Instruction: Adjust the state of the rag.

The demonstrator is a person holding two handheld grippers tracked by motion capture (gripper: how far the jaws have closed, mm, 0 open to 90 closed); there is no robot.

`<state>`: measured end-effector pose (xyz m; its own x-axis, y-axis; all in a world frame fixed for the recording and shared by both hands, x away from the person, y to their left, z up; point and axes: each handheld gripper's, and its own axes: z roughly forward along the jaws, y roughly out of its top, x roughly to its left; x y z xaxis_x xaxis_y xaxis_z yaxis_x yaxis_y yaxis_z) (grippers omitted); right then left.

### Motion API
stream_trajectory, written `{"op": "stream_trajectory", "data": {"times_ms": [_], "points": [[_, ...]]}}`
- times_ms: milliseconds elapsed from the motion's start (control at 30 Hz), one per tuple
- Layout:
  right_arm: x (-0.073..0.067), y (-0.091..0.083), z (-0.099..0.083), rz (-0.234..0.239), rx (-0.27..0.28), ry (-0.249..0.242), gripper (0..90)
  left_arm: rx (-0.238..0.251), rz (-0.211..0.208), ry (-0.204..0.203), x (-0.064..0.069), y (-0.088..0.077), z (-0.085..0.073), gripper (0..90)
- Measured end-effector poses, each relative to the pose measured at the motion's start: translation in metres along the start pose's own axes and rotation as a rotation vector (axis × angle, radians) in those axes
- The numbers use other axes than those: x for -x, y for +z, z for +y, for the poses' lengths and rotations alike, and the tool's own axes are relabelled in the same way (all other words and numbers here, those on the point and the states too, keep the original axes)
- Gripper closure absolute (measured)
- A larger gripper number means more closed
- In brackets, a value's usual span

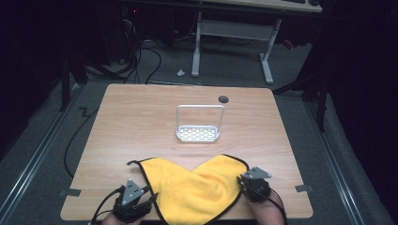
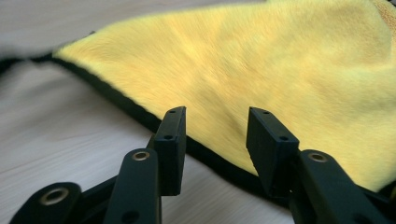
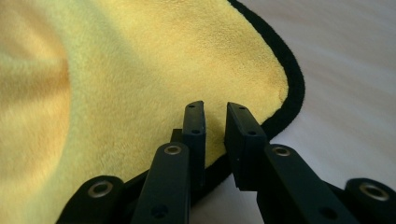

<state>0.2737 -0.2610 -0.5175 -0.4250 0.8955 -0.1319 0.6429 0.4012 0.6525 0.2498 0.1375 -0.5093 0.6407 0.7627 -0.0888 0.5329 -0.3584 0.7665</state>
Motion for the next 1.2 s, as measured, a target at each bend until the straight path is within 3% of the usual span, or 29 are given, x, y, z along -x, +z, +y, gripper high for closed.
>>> {"op": "stream_trajectory", "data": {"times_ms": [33,133,200,267,300,400,533,567,633,667,700,733,767,800,833,867,900,933,1000,1033,1100,1133,1200], "points": [[0.003,-0.009,-0.01,-0.004,-0.003,0.013,78.1,-0.011,-0.014,0.01,0.005,0.008,0.001,58.0],[0.005,-0.033,-0.034,0.013,-0.024,0.037,76.5,-0.079,0.001,0.069,0.013,0.031,0.005,58.4],[0.004,-0.038,-0.037,0.019,-0.028,0.041,73.9,-0.074,0.009,0.064,0.008,0.037,0.006,58.4],[0.006,-0.044,-0.029,0.034,0.007,0.049,69.2,-0.076,0.022,0.052,0.001,0.037,0.007,59.8],[0.007,-0.043,-0.019,0.036,0.034,0.055,66.5,-0.081,0.048,0.046,-0.006,0.036,0.008,60.8],[0.007,-0.024,0.019,0.068,0.074,0.053,55.4,-0.088,0.111,0.029,-0.027,0.033,0.009,62.9],[-0.006,0.021,0.055,0.201,0.04,0.066,43.5,-0.115,0.207,-0.004,-0.058,0.028,0.012,64.9],[-0.019,0.036,0.059,0.271,-0.001,0.058,42.5,-0.118,0.206,-0.007,-0.059,0.025,0.013,65.5],[-0.027,0.04,0.058,0.281,-0.017,0.046,44.0,-0.087,0.144,0.002,-0.05,0.018,0.013,65.5],[-0.037,0.042,0.056,0.27,-0.02,-0.005,66.7,-0.081,0.119,0.026,-0.041,0.018,0.011,65.6],[-0.037,0.042,0.056,0.27,-0.02,-0.005,66.7,-0.093,0.104,0.058,-0.034,0.02,0.01,65.6],[-0.039,0.04,0.056,0.268,-0.004,-0.024,74.9,-0.116,0.103,0.09,-0.027,0.024,0.008,66.6],[-0.039,0.038,0.057,0.246,0.005,-0.034,81.0,-0.102,0.115,0.114,-0.023,0.026,0.005,67.6],[-0.036,0.035,0.059,0.219,0.016,-0.037,82.5,-0.096,0.115,0.106,-0.024,0.028,0.006,69.1],[-0.018,0.021,0.066,0.144,0.063,-0.001,83.1,-0.1,0.11,0.085,-0.025,0.029,0.008,69.6],[-0.018,0.021,0.066,0.144,0.063,-0.001,83.1,-0.103,0.109,0.078,-0.026,0.031,0.01,69.6],[0.001,0.004,0.074,0.078,0.122,0.027,83.0,-0.104,0.116,0.081,-0.026,0.033,0.012,71.1],[0.001,0.004,0.074,0.078,0.122,0.027,83.0,-0.107,0.122,0.093,-0.025,0.036,0.014,71.1],[0.021,-0.023,0.083,0.004,0.202,0.046,82.6,-0.108,0.097,0.099,-0.022,0.043,0.02,71.3],[0.028,-0.037,0.087,-0.011,0.243,0.043,82.4,-0.108,0.086,0.103,-0.02,0.047,0.024,70.7],[0.031,-0.058,0.089,-0.062,0.295,0.02,82.1,-0.11,0.095,0.111,-0.017,0.055,0.03,69.4],[0.024,-0.063,0.085,-0.048,0.306,0.0,81.8,-0.108,0.093,0.104,-0.018,0.057,0.032,69.1],[0.006,-0.057,0.075,-0.001,0.273,-0.066,80.2,-0.105,0.083,0.087,-0.021,0.058,0.032,68.2]]}}
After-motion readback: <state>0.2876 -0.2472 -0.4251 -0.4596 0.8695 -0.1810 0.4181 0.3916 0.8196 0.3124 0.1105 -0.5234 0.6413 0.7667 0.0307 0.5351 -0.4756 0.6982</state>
